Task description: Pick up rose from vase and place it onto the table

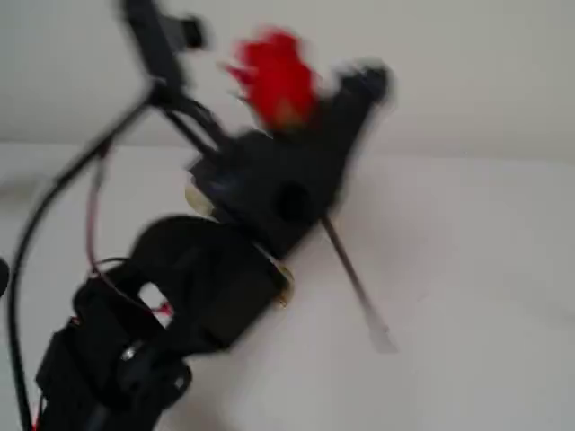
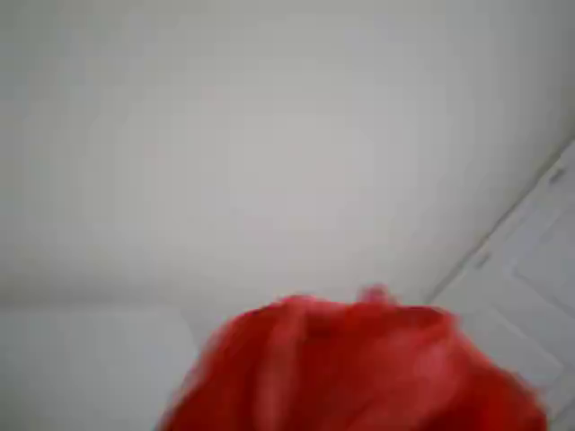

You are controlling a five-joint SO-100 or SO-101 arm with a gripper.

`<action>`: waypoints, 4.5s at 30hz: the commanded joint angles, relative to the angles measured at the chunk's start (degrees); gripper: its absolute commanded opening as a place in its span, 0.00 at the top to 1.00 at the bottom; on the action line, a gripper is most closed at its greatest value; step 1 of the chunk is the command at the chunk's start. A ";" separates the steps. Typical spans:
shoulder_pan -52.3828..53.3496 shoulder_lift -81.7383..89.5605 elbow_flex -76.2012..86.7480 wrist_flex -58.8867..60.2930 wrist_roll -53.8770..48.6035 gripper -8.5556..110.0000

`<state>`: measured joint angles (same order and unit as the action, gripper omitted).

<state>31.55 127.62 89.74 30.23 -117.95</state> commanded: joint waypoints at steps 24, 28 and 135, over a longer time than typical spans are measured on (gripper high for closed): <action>-6.42 -3.08 58.18 -37.97 0.88 0.93; -8.17 -13.62 57.39 -49.22 4.04 0.93; -19.25 62.49 57.04 36.83 58.10 0.64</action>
<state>12.39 186.59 147.74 59.94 -65.48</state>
